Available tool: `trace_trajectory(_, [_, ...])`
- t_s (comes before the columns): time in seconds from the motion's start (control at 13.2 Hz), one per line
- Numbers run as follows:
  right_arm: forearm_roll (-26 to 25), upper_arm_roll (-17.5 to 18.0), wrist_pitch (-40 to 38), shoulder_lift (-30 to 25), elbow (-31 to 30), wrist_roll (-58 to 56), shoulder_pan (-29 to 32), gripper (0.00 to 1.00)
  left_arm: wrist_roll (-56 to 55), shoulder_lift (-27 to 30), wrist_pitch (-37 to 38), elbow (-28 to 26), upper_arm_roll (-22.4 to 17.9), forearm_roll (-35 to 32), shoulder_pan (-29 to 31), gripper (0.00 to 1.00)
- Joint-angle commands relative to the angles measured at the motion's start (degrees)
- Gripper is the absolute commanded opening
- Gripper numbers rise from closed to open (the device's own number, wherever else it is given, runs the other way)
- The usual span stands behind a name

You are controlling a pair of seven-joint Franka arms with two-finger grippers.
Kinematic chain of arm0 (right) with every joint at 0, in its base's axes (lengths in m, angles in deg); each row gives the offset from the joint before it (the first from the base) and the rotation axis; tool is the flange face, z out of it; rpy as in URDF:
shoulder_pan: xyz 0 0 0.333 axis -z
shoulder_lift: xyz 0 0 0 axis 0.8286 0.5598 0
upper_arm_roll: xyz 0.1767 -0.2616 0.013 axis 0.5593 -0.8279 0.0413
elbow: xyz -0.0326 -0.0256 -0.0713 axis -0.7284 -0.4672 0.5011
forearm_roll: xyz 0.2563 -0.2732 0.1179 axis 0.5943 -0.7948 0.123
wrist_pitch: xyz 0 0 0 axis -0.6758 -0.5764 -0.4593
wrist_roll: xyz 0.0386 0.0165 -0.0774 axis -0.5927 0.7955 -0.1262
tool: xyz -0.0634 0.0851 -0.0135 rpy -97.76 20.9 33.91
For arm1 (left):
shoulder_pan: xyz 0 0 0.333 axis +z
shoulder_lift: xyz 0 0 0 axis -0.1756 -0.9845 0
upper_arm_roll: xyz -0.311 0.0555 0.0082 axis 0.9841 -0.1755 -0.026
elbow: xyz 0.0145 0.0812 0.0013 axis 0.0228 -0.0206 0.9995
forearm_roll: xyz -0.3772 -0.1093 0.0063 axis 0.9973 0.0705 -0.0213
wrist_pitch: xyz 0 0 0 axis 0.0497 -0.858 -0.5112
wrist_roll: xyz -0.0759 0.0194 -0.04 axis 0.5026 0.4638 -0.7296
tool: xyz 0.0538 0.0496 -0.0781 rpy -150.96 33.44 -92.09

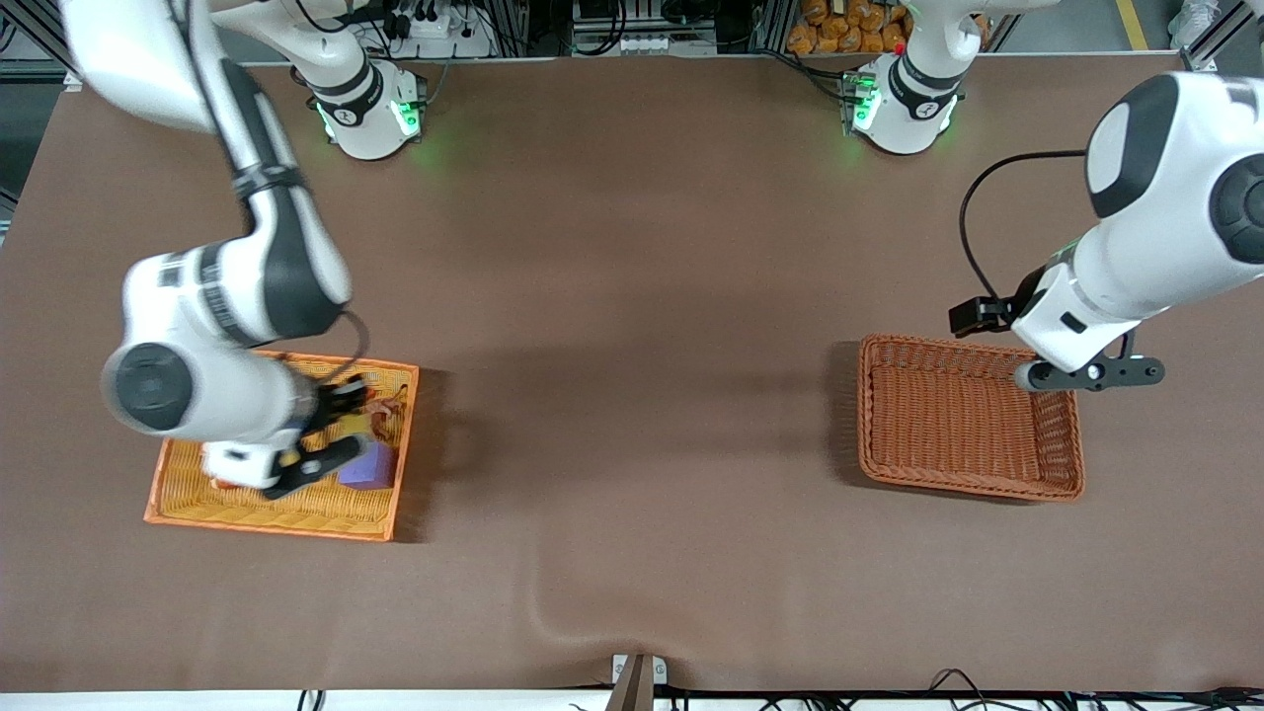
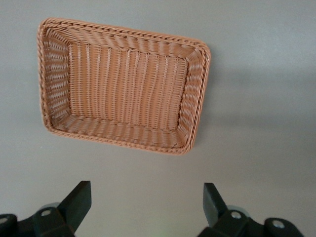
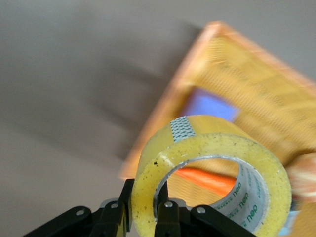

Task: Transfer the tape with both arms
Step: 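Lift the tape roll and carry it to mid-table with the right gripper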

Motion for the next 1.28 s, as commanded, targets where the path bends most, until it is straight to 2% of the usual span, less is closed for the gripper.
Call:
trace_trajectory(0.0, [6.2, -0.7, -1.5, 0.8, 1.5, 14.0, -6.7, 0.0, -1.4, 0.6, -6.6, -5.1, 0.2, -1.1, 0.3, 1.0])
trace_trajectory(0.15, [6.6, -1.0, 1.1, 2.0, 1.6, 24.6, -14.2, 0.0, -2.3, 0.4, -9.0, -6.3, 0.2, -1.2, 0.0, 1.0])
trace_trajectory(0.53, [7.1, -0.7, 25.4, 10.9, 2.0, 49.6, -28.8, 0.0, -5.2, -0.4, -10.1, -6.5, 0.2, -1.2, -1.7, 1.0])
trace_trajectory(0.68, [7.1, -0.7, 31.9, 16.6, 5.0, 54.4, -31.8, 0.0, -7.3, -0.8, -10.1, -6.3, 0.2, -1.3, -2.5, 1.0])
trace_trajectory(0.83, [7.1, -0.7, 34.4, 23.6, 12.2, 59.8, -34.3, 0.0, -11.8, -0.8, -9.9, -5.9, 0.2, -3.7, -4.4, 1.0])
trace_trajectory(0.91, [7.1, -0.7, 34.5, 25.4, 13.9, 60.6, -34.5, 0.0, -12.2, -0.8, -9.7, -5.5, 0.2, -3.8, -4.9, 1.0])
trace_trajectory(0.98, [7.1, -0.7, 33.7, 25.2, 13.9, 60.6, -34.2, 0.16, -12.4, -0.8, -9.7, -5.1, 0.1, -3.7, -5.0, 1.0])
trace_trajectory(1.06, [7.3, -0.7, 32.4, 23.9, 13.8, 60.8, -33.8, 0.58, -12.4, -0.9, -9.6, -4.3, 0.2, -3.7, -5.2, 1.0])
trace_trajectory(1.13, [7.0, -1.0, 30.4, 22.1, 13.6, 61.0, -33.8, 0.81, -11.4, -1.2, -9.4, -4.0, 0.2, -3.5, -5.2, 1.0])
trace_trajectory(1.21, [6.6, -1.6, 27.9, 19.4, 11.1, 61.1, -33.8, 0.99, -10.4, -1.8, -9.4, -3.8, 0.5, -3.7, -5.3, 1.0])
